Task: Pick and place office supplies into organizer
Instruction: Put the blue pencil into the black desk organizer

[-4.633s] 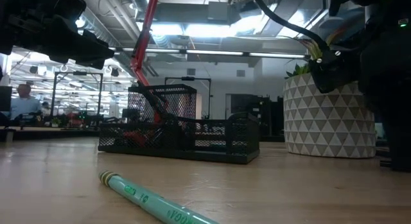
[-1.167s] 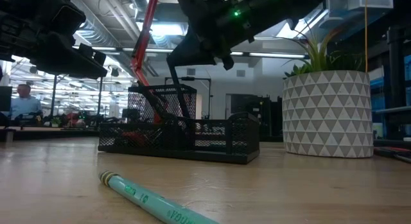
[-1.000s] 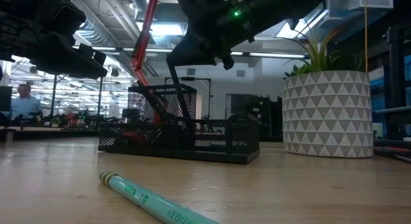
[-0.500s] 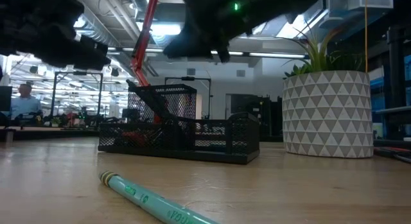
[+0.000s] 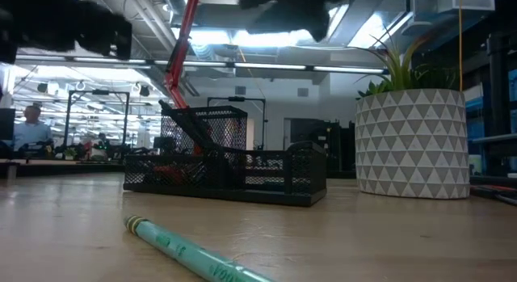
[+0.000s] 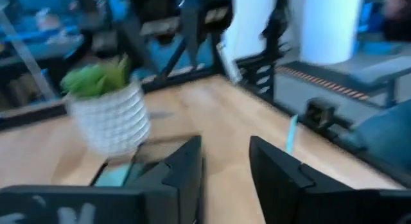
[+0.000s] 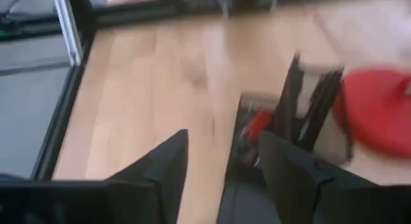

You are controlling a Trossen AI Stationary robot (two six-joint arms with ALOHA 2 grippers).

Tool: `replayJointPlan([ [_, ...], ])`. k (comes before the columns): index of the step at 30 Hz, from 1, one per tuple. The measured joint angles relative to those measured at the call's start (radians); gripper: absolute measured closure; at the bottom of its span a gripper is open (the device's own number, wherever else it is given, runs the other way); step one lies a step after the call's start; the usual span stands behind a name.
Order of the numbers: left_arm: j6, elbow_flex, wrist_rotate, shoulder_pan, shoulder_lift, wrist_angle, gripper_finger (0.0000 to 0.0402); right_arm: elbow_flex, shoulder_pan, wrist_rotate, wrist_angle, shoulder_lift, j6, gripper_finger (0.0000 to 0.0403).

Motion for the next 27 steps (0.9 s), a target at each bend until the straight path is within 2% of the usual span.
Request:
replayJointPlan([
  [5,0.046,0.007,-0.026,-0.123,0.114,0.167,0.0238,-0.001,0.058,0.004,-0.086,-0.001,0.139,0.0187],
  [11,0.015,0.061,-0.134,-0.228,0.348,0.257,0.0234,-0.001,0.108,0.01,-0.081,-0.001,0.2,0.0181],
  [15,-0.027,0.133,-0.179,-0.268,0.525,0.285,0.0241,-0.002,0.125,0.012,-0.081,-0.002,0.234,0.018],
  [21,-0.003,0.251,-0.159,-0.309,0.775,0.379,0.0244,-0.002,0.145,0.012,-0.075,-0.002,0.273,0.018],
  [27,-0.003,0.345,-0.158,-0.306,0.97,0.391,0.0244,-0.002,0.163,0.013,-0.058,-0.002,0.302,0.018],
])
